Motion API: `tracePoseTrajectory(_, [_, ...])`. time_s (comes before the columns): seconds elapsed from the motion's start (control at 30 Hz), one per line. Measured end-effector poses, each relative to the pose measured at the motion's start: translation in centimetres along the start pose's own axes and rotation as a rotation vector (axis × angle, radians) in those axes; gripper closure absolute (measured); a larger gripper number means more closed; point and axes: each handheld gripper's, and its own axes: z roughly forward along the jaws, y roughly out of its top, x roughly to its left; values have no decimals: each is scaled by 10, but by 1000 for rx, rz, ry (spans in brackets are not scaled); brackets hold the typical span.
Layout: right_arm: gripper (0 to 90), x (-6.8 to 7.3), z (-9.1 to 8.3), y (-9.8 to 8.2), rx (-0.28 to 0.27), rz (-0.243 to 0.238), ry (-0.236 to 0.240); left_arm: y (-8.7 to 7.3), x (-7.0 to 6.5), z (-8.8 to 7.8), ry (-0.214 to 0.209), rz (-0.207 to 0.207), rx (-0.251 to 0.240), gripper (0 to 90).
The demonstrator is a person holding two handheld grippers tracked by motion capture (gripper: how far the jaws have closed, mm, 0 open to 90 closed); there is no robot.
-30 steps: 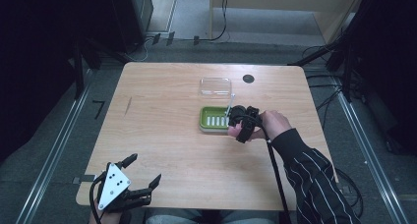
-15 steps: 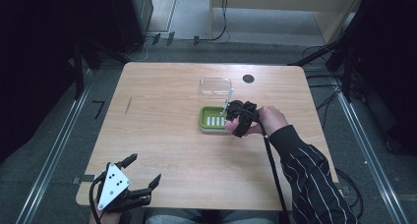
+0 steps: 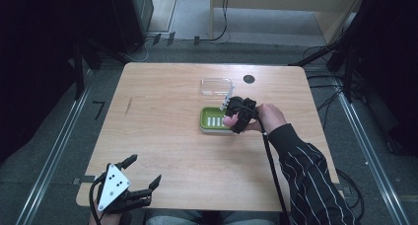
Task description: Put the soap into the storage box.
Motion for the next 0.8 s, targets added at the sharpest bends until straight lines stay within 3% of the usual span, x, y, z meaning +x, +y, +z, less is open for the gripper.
tracePoseTrajectory(0.8, [386, -10, 8, 12, -46, 20, 6, 0, 0, -1, 0, -1, 0, 139])
